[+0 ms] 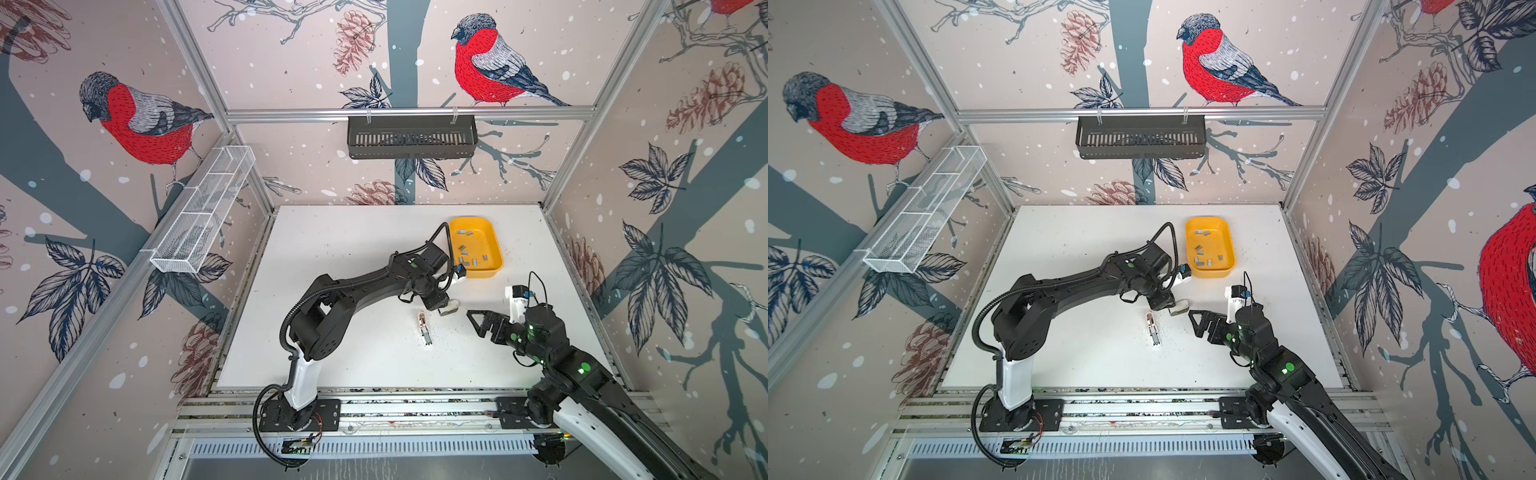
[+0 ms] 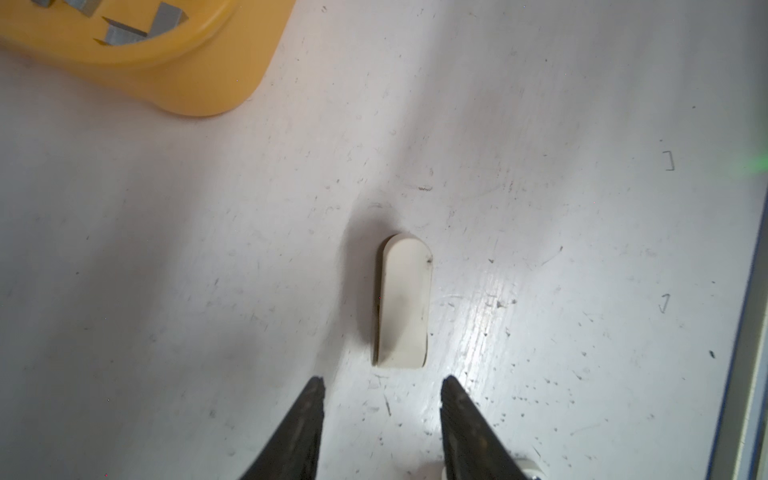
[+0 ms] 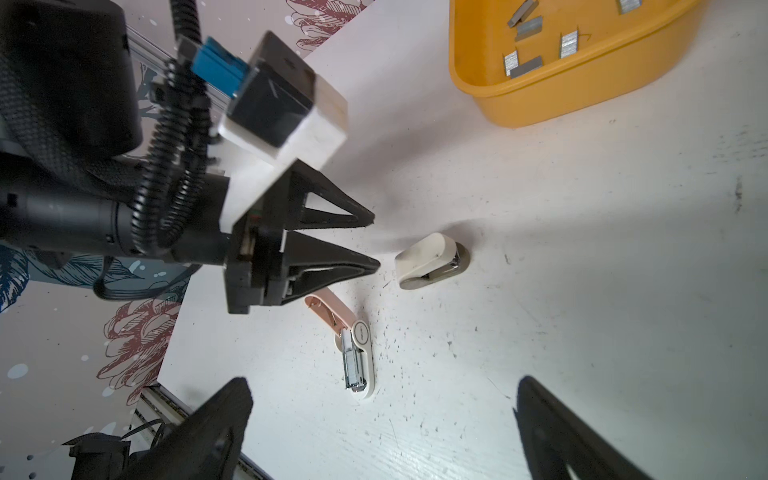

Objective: Load the staples into the stapler
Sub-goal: 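Lower the beige stapler onto the table with the left gripper while the right withdraws, then move the left gripper to the pink stapler and grasp its open top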

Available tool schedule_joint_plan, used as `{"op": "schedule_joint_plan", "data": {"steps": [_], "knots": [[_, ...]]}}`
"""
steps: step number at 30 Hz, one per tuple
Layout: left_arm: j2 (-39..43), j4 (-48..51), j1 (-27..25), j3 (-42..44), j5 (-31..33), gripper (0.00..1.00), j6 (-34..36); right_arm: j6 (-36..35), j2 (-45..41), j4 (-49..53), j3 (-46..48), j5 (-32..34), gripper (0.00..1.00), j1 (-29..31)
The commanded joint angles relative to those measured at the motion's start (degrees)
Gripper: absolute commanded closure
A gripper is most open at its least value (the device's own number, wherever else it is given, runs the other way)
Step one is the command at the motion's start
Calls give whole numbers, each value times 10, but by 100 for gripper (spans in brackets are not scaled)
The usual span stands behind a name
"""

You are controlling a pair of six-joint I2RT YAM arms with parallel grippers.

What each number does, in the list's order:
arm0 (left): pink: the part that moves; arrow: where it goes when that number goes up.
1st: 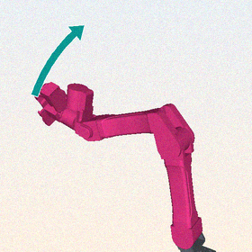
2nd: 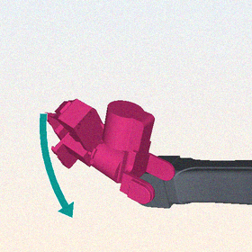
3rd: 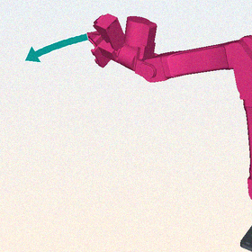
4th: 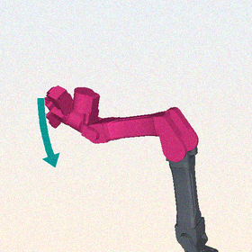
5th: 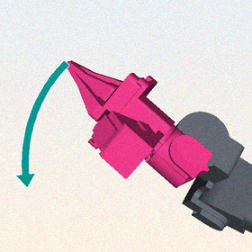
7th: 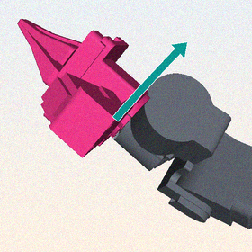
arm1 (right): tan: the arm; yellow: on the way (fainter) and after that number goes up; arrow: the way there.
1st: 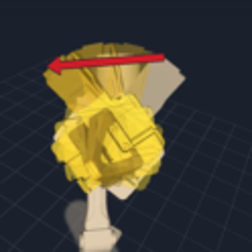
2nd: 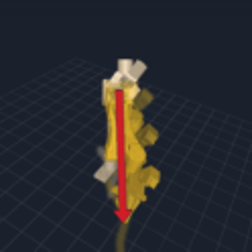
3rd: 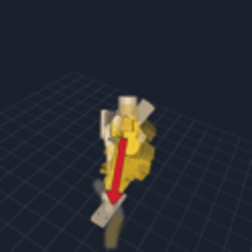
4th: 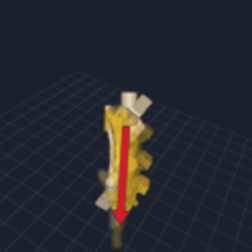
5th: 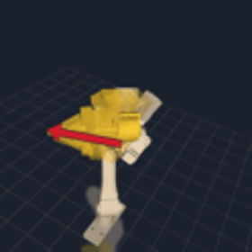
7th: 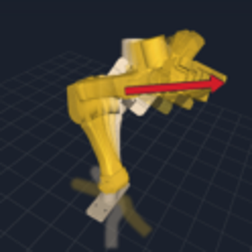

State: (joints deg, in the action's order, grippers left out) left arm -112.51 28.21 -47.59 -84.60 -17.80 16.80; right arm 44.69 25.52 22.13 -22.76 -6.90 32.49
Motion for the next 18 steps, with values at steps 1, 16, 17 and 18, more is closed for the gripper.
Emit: {"op": "schedule_joint_plan", "data": {"steps": [1, 16, 17, 18], "knots": [[24, 29, 11, 24, -69, 53, 0, -1, -2, -20, 1, -4, 0, -1], [62, 45, 46, 99, -135, 49, -4, -1, -5, -21, 6, -6, 1, -1], [62, 48, 47, 99, -137, 49, -3, -1, -6, -22, 7, -6, 1, -1], [62, 50, 47, 99, -137, 50, -1, 0, -6, -22, 7, -6, 1, -1]]}}
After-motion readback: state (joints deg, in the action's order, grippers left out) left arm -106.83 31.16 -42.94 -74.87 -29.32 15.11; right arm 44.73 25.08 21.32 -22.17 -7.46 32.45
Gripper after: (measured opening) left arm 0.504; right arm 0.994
